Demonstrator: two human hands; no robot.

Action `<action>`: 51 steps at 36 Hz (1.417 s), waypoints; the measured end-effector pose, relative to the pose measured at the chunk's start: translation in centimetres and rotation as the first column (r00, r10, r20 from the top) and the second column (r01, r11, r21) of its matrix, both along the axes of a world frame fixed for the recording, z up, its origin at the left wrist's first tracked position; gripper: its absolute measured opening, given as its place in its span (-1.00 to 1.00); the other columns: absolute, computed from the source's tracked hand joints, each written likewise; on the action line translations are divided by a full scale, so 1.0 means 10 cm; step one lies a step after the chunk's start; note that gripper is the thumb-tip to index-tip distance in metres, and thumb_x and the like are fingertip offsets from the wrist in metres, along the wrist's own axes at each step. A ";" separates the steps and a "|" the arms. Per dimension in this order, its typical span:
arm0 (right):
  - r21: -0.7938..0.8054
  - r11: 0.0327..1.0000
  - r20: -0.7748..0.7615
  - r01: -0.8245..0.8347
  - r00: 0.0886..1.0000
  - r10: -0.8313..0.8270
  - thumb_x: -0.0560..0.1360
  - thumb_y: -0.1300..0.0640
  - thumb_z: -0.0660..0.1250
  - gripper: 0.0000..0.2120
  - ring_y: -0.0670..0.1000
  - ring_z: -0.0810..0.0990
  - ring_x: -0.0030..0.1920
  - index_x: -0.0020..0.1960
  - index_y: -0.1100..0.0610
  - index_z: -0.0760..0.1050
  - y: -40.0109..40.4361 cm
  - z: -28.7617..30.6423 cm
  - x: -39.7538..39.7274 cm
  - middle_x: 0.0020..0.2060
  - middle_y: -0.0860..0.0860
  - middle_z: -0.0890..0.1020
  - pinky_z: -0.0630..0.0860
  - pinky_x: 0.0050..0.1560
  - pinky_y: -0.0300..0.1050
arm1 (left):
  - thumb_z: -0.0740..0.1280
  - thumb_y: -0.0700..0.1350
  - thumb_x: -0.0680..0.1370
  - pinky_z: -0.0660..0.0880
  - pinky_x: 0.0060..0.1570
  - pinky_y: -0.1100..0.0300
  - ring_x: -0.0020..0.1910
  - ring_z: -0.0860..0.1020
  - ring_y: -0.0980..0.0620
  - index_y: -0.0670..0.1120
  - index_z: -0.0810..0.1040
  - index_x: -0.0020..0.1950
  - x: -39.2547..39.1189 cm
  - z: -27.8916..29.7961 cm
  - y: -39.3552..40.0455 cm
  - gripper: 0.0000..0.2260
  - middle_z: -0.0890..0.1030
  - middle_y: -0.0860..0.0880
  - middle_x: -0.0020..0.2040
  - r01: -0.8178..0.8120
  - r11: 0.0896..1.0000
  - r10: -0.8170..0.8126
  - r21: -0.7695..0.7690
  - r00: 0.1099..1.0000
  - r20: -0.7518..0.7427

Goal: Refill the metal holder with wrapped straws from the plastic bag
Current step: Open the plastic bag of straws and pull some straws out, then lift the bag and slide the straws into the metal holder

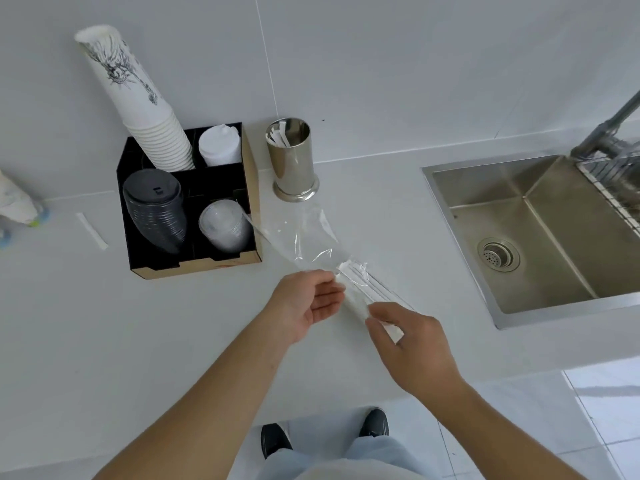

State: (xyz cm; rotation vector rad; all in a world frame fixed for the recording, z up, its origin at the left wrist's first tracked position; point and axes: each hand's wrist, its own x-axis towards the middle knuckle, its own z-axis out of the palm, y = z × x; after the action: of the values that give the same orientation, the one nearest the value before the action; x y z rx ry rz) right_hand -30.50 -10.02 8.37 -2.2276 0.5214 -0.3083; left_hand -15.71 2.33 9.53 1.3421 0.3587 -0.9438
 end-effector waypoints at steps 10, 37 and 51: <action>-0.202 0.968 -0.316 -0.150 0.945 0.080 0.51 -0.11 0.34 -0.69 0.00 0.67 -0.05 0.22 -0.07 0.56 -0.29 0.36 0.35 -0.02 -0.09 0.71 0.57 0.00 -0.08 | 0.36 -0.21 0.52 0.58 -0.42 0.22 -0.39 0.68 -0.01 -0.22 0.60 -0.20 0.09 0.15 -0.21 -0.87 0.71 -0.14 -0.31 0.033 0.998 -0.032 -0.060 0.999 0.028; -0.378 0.902 -0.082 -0.208 0.978 0.191 0.58 0.16 0.26 -0.71 0.10 0.34 -0.45 -0.32 0.14 0.40 -0.74 1.05 0.95 -0.52 0.04 0.42 0.41 -0.41 0.00 | 0.34 0.16 0.54 0.56 -0.14 0.11 -0.01 0.64 -0.05 -0.09 0.57 0.16 0.02 -0.28 -0.14 -0.64 0.65 -0.13 0.04 -0.116 0.993 0.115 -0.016 0.993 -0.031; -0.260 0.907 0.080 -0.330 0.929 0.361 0.55 0.12 0.30 -0.77 0.14 0.51 -0.40 -0.26 0.15 0.54 -0.69 1.92 1.21 -0.44 0.10 0.55 0.45 -0.40 -0.07 | 0.41 0.26 0.39 0.44 0.31 -0.06 0.25 0.58 -0.03 0.01 0.49 0.36 0.20 -0.13 -0.42 -0.39 0.64 -0.09 0.24 -0.085 0.848 0.089 -0.523 0.996 -0.018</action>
State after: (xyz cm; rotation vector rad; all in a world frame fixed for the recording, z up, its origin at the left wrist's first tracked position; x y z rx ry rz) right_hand -18.37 -16.92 27.60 -2.4643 0.0112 -0.3369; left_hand -13.76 -1.85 8.18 0.8176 0.1352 -0.8791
